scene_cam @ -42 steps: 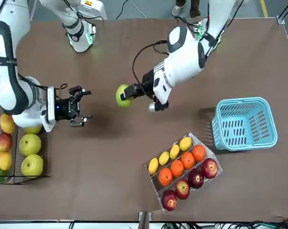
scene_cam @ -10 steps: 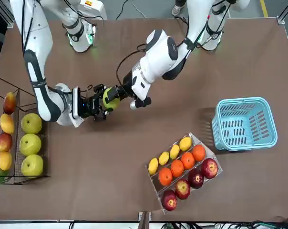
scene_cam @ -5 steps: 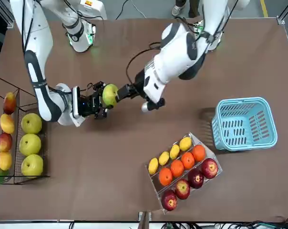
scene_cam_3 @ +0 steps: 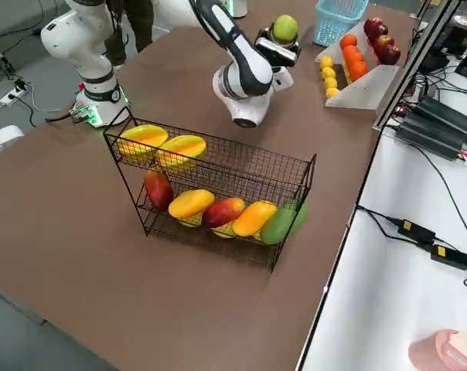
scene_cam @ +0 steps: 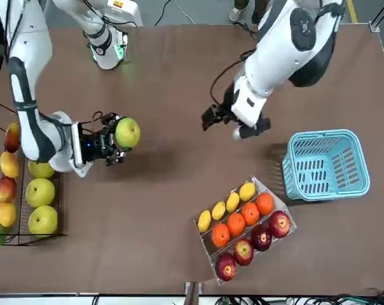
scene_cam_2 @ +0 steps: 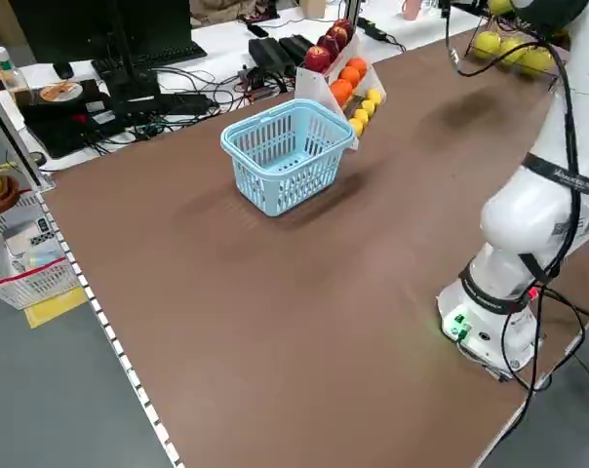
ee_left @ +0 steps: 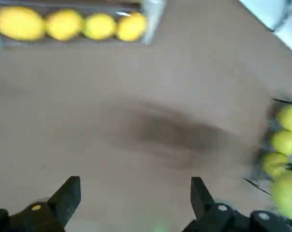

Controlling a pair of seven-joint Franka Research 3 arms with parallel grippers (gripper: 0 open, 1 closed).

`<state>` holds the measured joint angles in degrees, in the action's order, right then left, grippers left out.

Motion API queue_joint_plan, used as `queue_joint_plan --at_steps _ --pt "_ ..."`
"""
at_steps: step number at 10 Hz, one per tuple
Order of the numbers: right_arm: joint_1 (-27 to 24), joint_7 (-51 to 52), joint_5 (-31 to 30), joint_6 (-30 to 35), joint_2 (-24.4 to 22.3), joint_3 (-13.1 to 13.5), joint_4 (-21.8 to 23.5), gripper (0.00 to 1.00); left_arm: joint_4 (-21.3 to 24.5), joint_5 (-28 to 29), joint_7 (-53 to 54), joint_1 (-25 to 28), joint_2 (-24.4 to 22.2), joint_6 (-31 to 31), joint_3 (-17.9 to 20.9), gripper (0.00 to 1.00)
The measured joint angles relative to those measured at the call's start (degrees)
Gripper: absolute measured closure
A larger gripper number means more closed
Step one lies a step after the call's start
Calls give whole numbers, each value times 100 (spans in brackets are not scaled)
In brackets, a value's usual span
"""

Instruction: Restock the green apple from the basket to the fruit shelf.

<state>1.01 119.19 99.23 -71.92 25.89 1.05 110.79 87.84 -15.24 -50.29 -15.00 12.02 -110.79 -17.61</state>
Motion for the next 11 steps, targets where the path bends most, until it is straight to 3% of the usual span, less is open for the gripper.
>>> queue_joint_plan --at_steps 3,5,7,11 --pt "-16 -365 -365 -540 -283 124 -199 13 350 887 1058 853 -430 1077 15 0" --pt "-43 -653 -766 -1015 -458 171 -472 13 358 1240 1806 1526 -482 1401 30 0" --pt "-65 -1010 -1348 -1464 -598 275 -853 13 359 1434 2413 1821 -501 1575 77 0" --pt "-78 -1555 -2705 -2247 -702 378 -1388 13 52 1433 3968 1531 -688 2136 1241 0"
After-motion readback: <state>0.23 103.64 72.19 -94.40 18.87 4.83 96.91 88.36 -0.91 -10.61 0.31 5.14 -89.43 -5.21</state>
